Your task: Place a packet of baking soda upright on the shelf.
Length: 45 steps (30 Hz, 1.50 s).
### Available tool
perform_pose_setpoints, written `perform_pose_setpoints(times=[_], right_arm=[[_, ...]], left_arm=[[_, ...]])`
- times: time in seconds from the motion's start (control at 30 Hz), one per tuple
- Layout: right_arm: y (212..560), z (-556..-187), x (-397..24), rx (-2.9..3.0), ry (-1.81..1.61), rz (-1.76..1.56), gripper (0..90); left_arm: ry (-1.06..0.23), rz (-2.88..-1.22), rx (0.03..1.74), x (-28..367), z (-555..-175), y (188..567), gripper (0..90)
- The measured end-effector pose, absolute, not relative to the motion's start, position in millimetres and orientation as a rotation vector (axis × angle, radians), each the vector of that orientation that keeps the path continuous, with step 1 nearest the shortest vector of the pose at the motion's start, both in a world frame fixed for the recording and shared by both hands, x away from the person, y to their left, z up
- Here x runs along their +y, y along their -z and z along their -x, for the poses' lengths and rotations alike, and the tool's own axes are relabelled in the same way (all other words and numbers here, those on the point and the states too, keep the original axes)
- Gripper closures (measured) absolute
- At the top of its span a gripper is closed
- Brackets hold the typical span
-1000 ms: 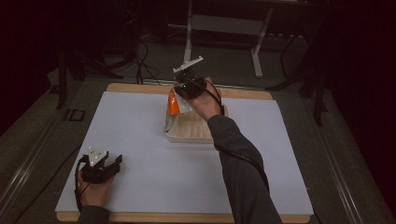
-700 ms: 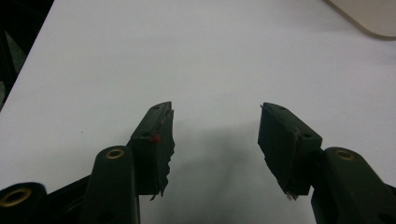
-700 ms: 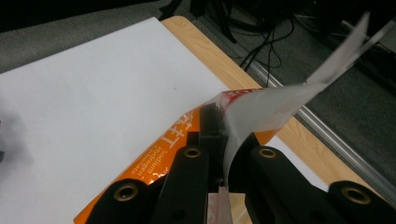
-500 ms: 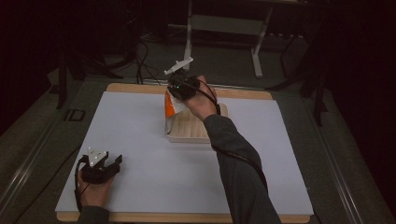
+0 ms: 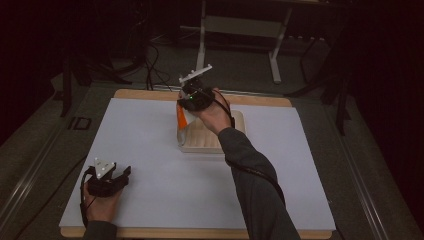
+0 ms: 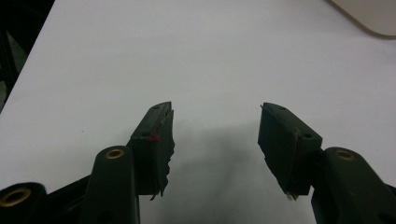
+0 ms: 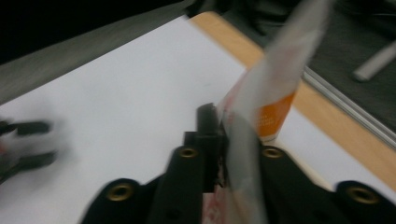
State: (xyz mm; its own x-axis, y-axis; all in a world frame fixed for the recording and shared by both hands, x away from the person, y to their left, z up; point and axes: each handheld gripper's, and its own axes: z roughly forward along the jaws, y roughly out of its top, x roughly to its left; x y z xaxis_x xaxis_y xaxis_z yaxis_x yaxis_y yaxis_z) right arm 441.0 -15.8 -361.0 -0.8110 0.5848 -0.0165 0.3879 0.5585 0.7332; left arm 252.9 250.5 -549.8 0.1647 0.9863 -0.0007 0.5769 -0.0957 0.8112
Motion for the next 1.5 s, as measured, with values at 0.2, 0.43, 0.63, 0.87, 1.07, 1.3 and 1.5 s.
perform_pose_setpoints(times=[0.2, 0.43, 0.63, 0.87, 1.07, 1.3, 1.5], right_arm=[[376, -439, -1, 2.486, -0.902, -0.787, 81.2], [378, -449, -16, 2.471, -0.912, -0.946, 64.6], [376, -447, -30, 2.506, -1.046, -1.002, 56.0], [367, -433, -39, 2.515, -1.203, -0.984, 46.9], [363, -418, -50, 2.497, -1.255, -0.952, 42.9], [361, -402, -70, 2.454, -1.334, -0.957, 42.3], [363, -389, -87, 2.417, -1.388, -0.97, 42.2]], left_arm=[[-0.761, -1.758, 1.49, 251, -253, 550, 45.0], [-0.766, -1.76, 1.487, 250, -253, 550, 45.0], [-0.768, -1.756, 1.489, 250, -253, 550, 45.0], [-0.768, -1.754, 1.491, 250, -253, 550, 45.0], [-0.766, -1.748, 1.494, 251, -253, 550, 44.8], [-0.766, -1.753, 1.503, 250, -253, 550, 44.8], [-0.77, -1.755, 1.502, 250, -253, 550, 44.8]])
